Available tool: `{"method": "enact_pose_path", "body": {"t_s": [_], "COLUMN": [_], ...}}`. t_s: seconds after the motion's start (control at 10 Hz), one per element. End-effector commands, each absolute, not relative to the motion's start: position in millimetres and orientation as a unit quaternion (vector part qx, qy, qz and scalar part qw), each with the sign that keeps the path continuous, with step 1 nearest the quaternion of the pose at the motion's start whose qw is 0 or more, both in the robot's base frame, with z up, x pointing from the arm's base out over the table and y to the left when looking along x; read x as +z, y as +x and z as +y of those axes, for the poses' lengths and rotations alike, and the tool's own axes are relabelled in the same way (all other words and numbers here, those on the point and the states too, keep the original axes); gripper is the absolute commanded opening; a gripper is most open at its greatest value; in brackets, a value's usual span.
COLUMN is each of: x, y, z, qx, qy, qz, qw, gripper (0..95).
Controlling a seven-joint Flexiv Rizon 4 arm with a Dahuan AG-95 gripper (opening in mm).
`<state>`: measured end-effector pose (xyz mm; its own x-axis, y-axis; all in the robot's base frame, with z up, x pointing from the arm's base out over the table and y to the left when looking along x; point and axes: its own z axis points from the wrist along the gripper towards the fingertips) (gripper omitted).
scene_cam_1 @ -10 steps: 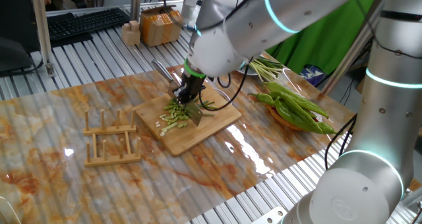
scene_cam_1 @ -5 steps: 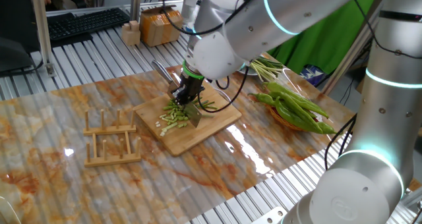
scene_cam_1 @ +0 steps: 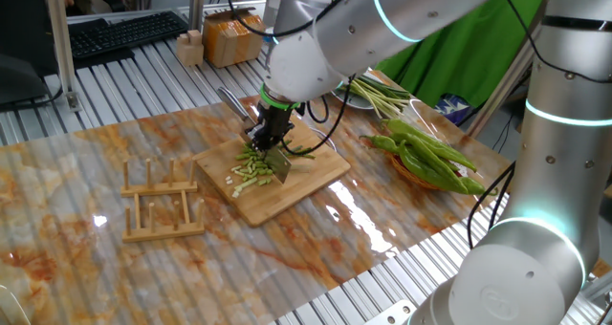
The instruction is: Chop the green garlic
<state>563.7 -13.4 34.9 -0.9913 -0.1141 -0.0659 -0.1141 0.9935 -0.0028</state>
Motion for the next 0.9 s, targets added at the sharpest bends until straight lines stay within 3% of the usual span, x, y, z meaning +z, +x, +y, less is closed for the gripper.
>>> {"method": "enact_pose_path", "body": {"t_s": [0.1,0.9], "x": [30.7,36.9], "y": [566.5,563.7], "z": [-12.6,-13.3], "qx": [0.006,0.003], "qy": [-0.061,-0.059], "qz": [0.998,0.998], "qw": [0.027,0.017], "gripper": [0.0,0.0]}}
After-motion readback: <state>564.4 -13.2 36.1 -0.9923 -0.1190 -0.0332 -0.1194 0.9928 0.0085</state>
